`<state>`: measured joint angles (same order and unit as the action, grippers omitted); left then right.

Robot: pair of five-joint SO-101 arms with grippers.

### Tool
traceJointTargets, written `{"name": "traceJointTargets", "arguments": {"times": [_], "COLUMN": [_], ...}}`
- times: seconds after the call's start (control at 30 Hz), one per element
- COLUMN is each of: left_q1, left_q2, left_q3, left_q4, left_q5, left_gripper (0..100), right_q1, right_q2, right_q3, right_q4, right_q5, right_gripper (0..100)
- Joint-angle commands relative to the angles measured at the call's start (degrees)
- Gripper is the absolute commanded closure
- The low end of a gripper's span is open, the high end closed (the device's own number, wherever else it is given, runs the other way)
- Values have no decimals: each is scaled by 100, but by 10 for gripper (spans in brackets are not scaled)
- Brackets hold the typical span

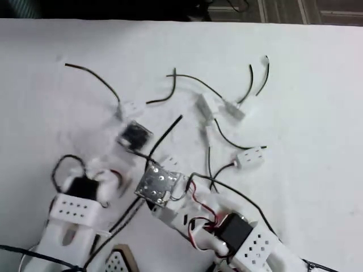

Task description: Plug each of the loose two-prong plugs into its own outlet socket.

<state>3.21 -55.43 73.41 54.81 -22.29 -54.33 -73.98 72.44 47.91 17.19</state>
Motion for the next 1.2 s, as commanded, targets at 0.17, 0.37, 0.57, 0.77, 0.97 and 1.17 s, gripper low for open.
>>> {"name": "traceJointTargets", "arguments": {"times": [0.17,0.37,0.57,0.77,0.97,1.17], "left_q1": [-1270,-1666,-1604,-1086,-708,-171], "left_q2": [-101,-101,-92,-101,-101,-101], "left_q3": [-448,-563,-545,-316,-308,-308], "left_q4": [-114,-123,-132,-255,-35,237], "left_q5": [598,967,967,835,633,615], "left_gripper": [973,973,973,973,976,976], "right_q1": [189,699,646,-224,-418,-409], "right_q2": [-110,-110,-119,-66,453,1244], "right_q3": [-70,-123,-167,-624,-527,-536], "right_q4": [4,-4,-4,31,-48,-769], "right_q5": [-70,-70,-88,-554,-598,-598], "right_gripper": [981,981,981,982,982,982]}}
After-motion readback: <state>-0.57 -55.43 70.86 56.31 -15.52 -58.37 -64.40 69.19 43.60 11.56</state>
